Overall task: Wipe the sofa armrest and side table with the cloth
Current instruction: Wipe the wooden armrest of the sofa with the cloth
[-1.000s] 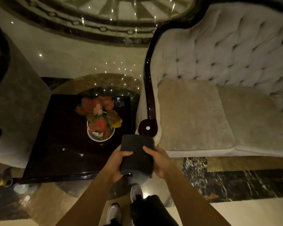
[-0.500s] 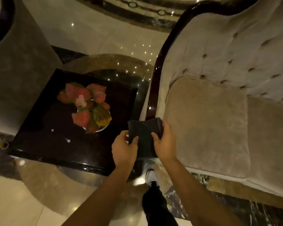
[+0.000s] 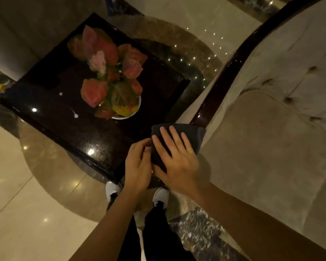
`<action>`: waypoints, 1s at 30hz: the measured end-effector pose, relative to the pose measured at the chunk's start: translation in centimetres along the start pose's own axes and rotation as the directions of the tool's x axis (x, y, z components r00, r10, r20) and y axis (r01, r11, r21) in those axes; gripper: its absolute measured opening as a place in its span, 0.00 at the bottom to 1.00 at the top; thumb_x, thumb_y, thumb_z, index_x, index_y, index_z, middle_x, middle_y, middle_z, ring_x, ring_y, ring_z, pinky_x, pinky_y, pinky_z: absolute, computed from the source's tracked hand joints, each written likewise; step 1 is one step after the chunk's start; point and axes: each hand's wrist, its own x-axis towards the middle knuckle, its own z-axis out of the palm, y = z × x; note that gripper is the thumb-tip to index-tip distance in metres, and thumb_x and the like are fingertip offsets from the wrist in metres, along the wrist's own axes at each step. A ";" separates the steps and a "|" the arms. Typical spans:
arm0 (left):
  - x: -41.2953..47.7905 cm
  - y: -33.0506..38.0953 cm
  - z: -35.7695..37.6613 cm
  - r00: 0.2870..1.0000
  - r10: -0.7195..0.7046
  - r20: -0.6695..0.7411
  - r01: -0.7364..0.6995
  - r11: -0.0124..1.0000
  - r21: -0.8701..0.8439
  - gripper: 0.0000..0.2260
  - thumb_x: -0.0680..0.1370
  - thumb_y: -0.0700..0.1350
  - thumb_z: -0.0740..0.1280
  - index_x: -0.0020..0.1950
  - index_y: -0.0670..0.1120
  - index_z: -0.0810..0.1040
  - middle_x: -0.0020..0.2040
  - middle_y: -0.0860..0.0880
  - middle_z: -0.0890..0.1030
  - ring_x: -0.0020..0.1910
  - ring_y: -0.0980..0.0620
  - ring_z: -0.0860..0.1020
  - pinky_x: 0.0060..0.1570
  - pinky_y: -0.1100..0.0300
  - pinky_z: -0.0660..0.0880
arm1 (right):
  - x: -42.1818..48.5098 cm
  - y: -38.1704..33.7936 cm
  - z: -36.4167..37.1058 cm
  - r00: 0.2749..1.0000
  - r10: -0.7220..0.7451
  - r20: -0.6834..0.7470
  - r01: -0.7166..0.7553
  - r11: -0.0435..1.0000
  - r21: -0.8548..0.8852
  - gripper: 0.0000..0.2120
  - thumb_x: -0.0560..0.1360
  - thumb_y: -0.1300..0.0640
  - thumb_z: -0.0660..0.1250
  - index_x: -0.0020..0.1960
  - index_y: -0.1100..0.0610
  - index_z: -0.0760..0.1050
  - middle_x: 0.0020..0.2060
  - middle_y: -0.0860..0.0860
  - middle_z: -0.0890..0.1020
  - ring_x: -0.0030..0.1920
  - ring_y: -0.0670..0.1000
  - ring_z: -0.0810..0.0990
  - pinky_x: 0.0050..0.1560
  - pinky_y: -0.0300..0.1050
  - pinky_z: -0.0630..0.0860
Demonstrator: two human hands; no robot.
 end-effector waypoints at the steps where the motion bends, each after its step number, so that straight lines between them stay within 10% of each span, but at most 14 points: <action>1: 0.3 -0.6 0.0 0.998 0.046 0.033 -0.045 0.999 -0.027 0.17 0.79 0.34 0.61 0.62 0.51 0.78 0.57 0.52 0.77 0.57 0.59 0.76 0.60 0.52 0.75 | 0.4 1.6 -0.2 0.998 -0.053 0.023 0.054 0.998 -0.030 0.31 0.82 0.39 0.53 0.81 0.51 0.57 0.80 0.56 0.60 0.81 0.58 0.53 0.79 0.59 0.51; 7: 1.6 -2.7 -0.1 0.899 0.193 0.393 -0.233 0.971 0.056 0.36 0.71 0.50 0.71 0.77 0.55 0.59 0.77 0.51 0.61 0.76 0.50 0.59 0.74 0.42 0.61 | 0.8 -1.4 1.2 0.907 0.396 -0.145 -0.396 0.918 0.027 0.28 0.84 0.42 0.50 0.81 0.51 0.55 0.81 0.55 0.56 0.81 0.59 0.46 0.79 0.61 0.45; 12: 2.0 -3.5 0.3 0.851 0.293 0.436 -0.298 0.953 -0.058 0.50 0.66 0.48 0.81 0.79 0.46 0.53 0.79 0.48 0.58 0.78 0.49 0.58 0.74 0.39 0.60 | -0.5 3.9 0.0 0.989 -0.145 0.009 0.144 0.979 -0.147 0.26 0.85 0.45 0.50 0.81 0.49 0.53 0.81 0.50 0.55 0.81 0.55 0.50 0.78 0.58 0.53; 14: 1.8 -3.4 1.2 0.898 0.207 0.389 -0.231 0.973 0.016 0.55 0.63 0.50 0.83 0.80 0.46 0.52 0.80 0.49 0.55 0.79 0.49 0.54 0.75 0.39 0.58 | 0.0 6.3 -1.0 0.997 0.018 -0.081 -0.031 0.985 -0.170 0.25 0.85 0.46 0.51 0.81 0.51 0.57 0.81 0.53 0.58 0.81 0.58 0.50 0.79 0.60 0.52; 17: 1.2 -2.8 1.9 0.934 0.233 0.269 -0.246 0.969 0.015 0.44 0.68 0.51 0.79 0.77 0.48 0.58 0.79 0.51 0.60 0.78 0.52 0.59 0.75 0.48 0.60 | 0.2 0.6 1.0 0.938 0.321 -0.132 -0.330 0.942 -0.059 0.27 0.84 0.45 0.49 0.81 0.52 0.53 0.81 0.53 0.55 0.81 0.60 0.46 0.79 0.62 0.43; 20: 0.7 -2.7 2.5 0.955 0.222 0.194 -0.201 0.972 -0.120 0.21 0.78 0.43 0.64 0.70 0.53 0.65 0.69 0.63 0.73 0.69 0.63 0.69 0.68 0.63 0.68 | -1.5 -1.2 1.9 0.999 -0.039 -0.010 0.040 0.999 0.006 0.27 0.84 0.44 0.48 0.82 0.49 0.51 0.82 0.49 0.52 0.81 0.57 0.48 0.79 0.59 0.46; 22: 0.9 -3.1 2.8 0.972 0.169 0.162 -0.167 0.986 -0.031 0.26 0.75 0.46 0.69 0.71 0.50 0.66 0.69 0.57 0.72 0.69 0.60 0.70 0.70 0.59 0.67 | -1.3 3.5 0.4 0.971 -0.238 0.018 0.238 0.967 -0.090 0.26 0.85 0.46 0.51 0.81 0.49 0.54 0.82 0.49 0.54 0.81 0.56 0.50 0.79 0.58 0.49; 25: 1.2 -3.7 2.9 0.966 0.196 0.170 -0.206 0.977 0.048 0.44 0.62 0.51 0.83 0.73 0.48 0.64 0.69 0.60 0.67 0.69 0.66 0.65 0.68 0.69 0.62 | 0.3 5.5 -0.7 0.988 0.115 -0.099 -0.127 0.984 -0.124 0.25 0.85 0.47 0.50 0.81 0.53 0.57 0.80 0.54 0.59 0.81 0.58 0.48 0.79 0.60 0.47; 27: 0.9 -3.6 2.8 0.969 0.191 0.154 -0.196 0.980 0.019 0.36 0.70 0.52 0.76 0.73 0.51 0.63 0.71 0.56 0.66 0.71 0.62 0.64 0.71 0.65 0.61 | 0.9 0.5 0.7 0.940 0.316 -0.125 -0.326 0.943 -0.062 0.27 0.84 0.46 0.48 0.81 0.54 0.54 0.81 0.54 0.57 0.81 0.59 0.46 0.79 0.60 0.43; 30: 0.1 -3.9 2.9 0.969 0.143 0.199 -0.135 0.989 -0.054 0.23 0.79 0.35 0.64 0.72 0.48 0.64 0.70 0.56 0.66 0.70 0.71 0.63 0.70 0.65 0.65 | -1.0 -2.8 1.9 0.999 0.040 -0.008 -0.040 0.999 -0.012 0.28 0.84 0.47 0.48 0.82 0.53 0.51 0.82 0.50 0.53 0.81 0.56 0.47 0.79 0.60 0.49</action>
